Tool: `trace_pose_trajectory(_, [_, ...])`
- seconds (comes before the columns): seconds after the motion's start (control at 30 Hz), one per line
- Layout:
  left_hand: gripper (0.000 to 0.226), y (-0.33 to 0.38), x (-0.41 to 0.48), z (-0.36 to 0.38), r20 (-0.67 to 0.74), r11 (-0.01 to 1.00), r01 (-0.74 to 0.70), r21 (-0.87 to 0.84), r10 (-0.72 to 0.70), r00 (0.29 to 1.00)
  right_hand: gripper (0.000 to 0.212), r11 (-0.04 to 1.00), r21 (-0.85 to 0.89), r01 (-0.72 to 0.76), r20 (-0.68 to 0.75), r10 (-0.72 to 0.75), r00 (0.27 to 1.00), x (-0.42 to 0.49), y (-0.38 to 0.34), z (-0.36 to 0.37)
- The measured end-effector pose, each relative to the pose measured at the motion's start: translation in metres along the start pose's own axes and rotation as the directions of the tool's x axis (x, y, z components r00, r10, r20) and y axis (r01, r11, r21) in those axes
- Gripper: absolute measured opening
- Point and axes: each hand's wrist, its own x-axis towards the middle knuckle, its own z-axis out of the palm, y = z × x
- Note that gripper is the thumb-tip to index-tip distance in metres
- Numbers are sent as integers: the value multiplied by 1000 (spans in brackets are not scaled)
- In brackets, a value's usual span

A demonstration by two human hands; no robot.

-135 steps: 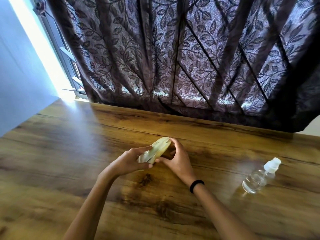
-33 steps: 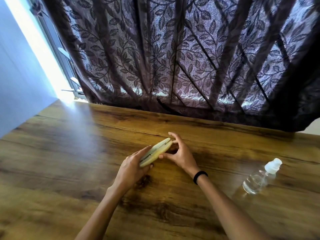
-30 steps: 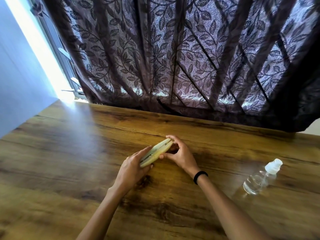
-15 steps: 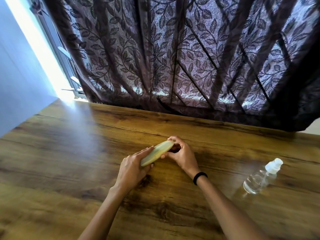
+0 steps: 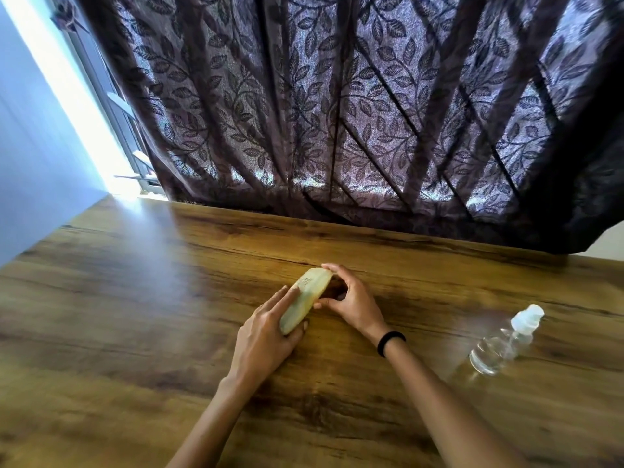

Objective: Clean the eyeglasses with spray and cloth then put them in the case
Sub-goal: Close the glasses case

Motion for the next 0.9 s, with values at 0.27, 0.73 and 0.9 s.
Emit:
trace_pose_trajectory(0.27, [60, 13, 1, 0, -3, 1000, 15, -21, -15, 1000, 70, 995, -96, -18, 24, 21, 999, 0, 3, -2])
trace_pose_trajectory(0.73, [57, 30, 12, 4, -17, 996, 91, 25, -91, 996, 47, 992, -121, -40, 42, 46, 998, -17, -7, -18])
trace_pose_trajectory(0.9, [57, 39, 24, 2, -113, 999, 35, 39, -30, 993, 32, 964, -258, 69, -78, -92, 993, -42, -33, -51])
